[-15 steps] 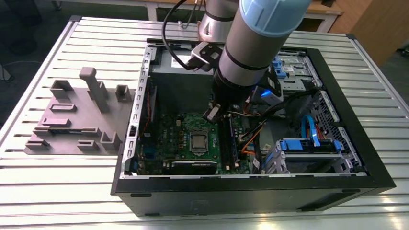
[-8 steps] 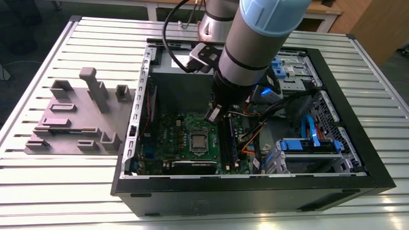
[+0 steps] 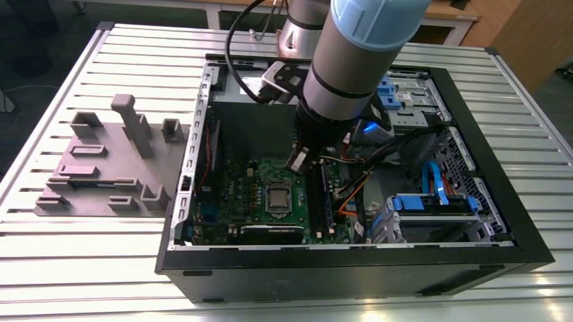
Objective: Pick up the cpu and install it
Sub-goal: 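Install the first cpu locking lever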
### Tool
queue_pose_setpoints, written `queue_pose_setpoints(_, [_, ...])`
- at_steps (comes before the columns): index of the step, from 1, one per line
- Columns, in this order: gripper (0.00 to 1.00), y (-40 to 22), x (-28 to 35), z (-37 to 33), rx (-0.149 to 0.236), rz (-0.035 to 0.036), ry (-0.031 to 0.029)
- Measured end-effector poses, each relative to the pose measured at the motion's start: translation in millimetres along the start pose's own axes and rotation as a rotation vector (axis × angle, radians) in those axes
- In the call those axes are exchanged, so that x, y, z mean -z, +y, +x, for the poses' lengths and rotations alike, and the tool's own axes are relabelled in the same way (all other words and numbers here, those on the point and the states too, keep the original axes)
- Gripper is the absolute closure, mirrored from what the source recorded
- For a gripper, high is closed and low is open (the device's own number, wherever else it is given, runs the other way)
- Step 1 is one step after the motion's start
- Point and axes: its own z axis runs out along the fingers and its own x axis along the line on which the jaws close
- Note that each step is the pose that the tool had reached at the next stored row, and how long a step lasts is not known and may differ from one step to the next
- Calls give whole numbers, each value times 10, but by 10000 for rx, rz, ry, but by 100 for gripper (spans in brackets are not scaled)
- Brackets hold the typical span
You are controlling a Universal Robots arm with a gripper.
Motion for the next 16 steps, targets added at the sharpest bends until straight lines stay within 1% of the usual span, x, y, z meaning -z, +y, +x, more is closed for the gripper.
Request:
queue_pose_setpoints(4, [90,2,-1,2,441,-17,71])
queue_pose_setpoints(7, [90,1,0,3,779,-11,106])
queue_pose_setpoints(9, [90,1,-1,5,896,15,103])
queue_pose_setpoints(13, [90,1,-2,6,988,70,83])
queue_pose_setpoints(14, [90,3,-2,6,1034,79,93])
queue_pose_setpoints(16, [90,3,-2,6,1176,102,170])
